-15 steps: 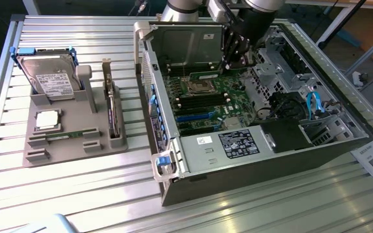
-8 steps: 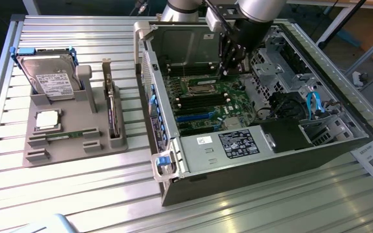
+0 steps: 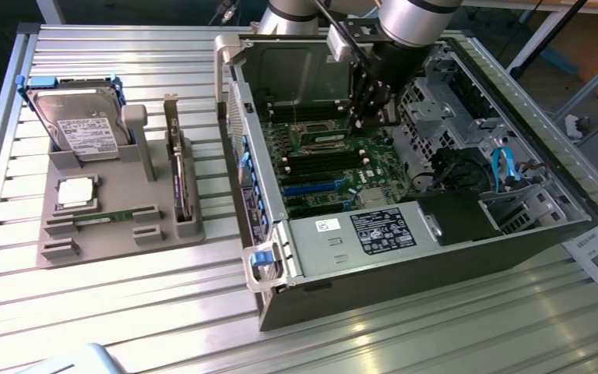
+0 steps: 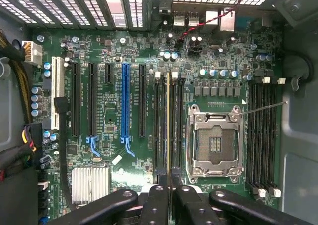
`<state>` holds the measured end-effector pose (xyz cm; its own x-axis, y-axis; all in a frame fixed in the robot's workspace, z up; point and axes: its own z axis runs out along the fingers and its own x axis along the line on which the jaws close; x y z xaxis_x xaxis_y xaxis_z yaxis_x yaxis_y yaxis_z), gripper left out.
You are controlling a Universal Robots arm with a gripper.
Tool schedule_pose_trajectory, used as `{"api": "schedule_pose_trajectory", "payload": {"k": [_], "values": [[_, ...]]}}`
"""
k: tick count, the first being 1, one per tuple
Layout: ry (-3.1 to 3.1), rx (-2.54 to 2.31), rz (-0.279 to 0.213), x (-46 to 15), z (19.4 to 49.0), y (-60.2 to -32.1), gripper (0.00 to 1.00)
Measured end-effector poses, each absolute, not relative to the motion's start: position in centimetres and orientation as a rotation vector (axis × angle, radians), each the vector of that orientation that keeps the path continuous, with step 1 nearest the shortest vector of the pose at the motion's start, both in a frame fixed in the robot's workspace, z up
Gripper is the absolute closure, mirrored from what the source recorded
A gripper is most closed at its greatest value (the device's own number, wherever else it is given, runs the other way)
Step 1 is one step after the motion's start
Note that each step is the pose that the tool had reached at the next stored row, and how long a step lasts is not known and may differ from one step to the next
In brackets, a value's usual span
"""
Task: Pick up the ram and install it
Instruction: 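Insert the ram into the slot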
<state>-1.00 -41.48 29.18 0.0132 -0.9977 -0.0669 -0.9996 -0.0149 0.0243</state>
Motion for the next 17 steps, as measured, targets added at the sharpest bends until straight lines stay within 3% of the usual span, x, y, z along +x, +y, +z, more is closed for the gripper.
{"api": "schedule_pose_trajectory", "payload": {"k": [17], "values": [[2.234, -2.165, 0.103, -0.84, 29.08, -41.47, 0.88]]}}
